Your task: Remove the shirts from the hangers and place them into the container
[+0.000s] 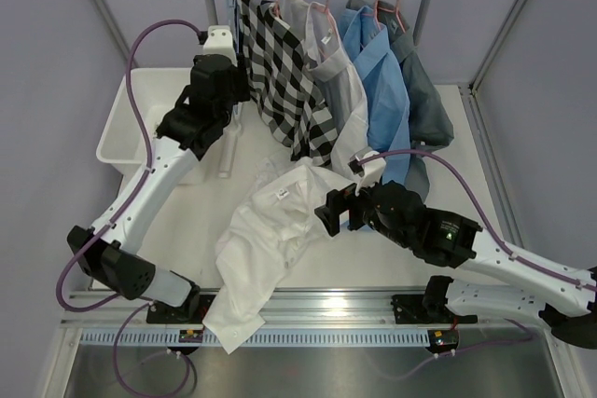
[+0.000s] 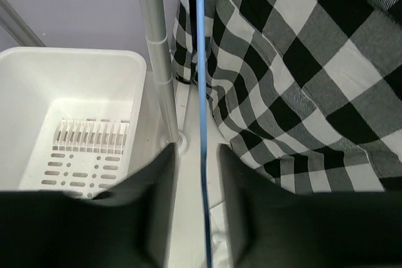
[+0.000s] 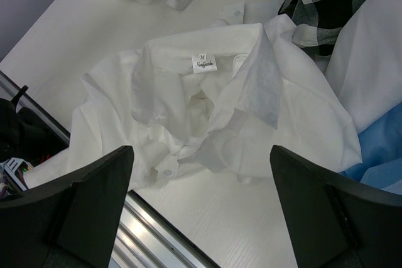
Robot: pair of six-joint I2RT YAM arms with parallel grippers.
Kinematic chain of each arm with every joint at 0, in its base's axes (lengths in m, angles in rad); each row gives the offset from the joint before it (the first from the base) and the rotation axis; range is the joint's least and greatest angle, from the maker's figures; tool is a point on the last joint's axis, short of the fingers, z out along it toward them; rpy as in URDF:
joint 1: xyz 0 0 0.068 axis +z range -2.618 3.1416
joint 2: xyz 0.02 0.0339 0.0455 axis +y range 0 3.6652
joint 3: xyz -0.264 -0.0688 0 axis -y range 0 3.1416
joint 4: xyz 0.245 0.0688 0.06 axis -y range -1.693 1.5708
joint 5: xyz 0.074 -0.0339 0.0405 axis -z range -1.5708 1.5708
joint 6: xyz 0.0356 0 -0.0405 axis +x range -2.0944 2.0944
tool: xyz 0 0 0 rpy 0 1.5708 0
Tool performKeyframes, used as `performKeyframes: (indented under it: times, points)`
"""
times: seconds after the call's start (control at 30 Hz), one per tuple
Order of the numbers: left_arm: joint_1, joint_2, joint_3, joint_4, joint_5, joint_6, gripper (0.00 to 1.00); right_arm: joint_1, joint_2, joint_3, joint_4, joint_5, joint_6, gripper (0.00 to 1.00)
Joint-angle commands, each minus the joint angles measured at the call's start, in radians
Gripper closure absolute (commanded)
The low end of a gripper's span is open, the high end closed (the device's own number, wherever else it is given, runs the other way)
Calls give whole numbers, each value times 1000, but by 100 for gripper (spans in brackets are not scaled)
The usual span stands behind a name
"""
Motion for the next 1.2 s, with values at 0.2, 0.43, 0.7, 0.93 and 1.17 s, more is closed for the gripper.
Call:
performKeyframes:
  times: [0.2, 0.43, 0.7, 0.93, 1.17]
  points:
    - [5, -211, 3, -43, 90, -46, 1, 8, -38, 3, -14, 51, 5, 0]
    - [5, -378, -132, -181, 369, -112, 1, 8, -69, 1, -33, 103, 8, 1]
    - [-84, -518, -448, -198, 549, -244, 1, 8, -113, -22, -62, 171, 13, 1]
    - [-245, -385, -588, -158, 426, -337, 1, 8, -122, -37, -70, 178, 28, 1]
    - [-331, -221, -672, -22, 322, -399, 1, 9, -128, -52, -79, 181, 31, 0]
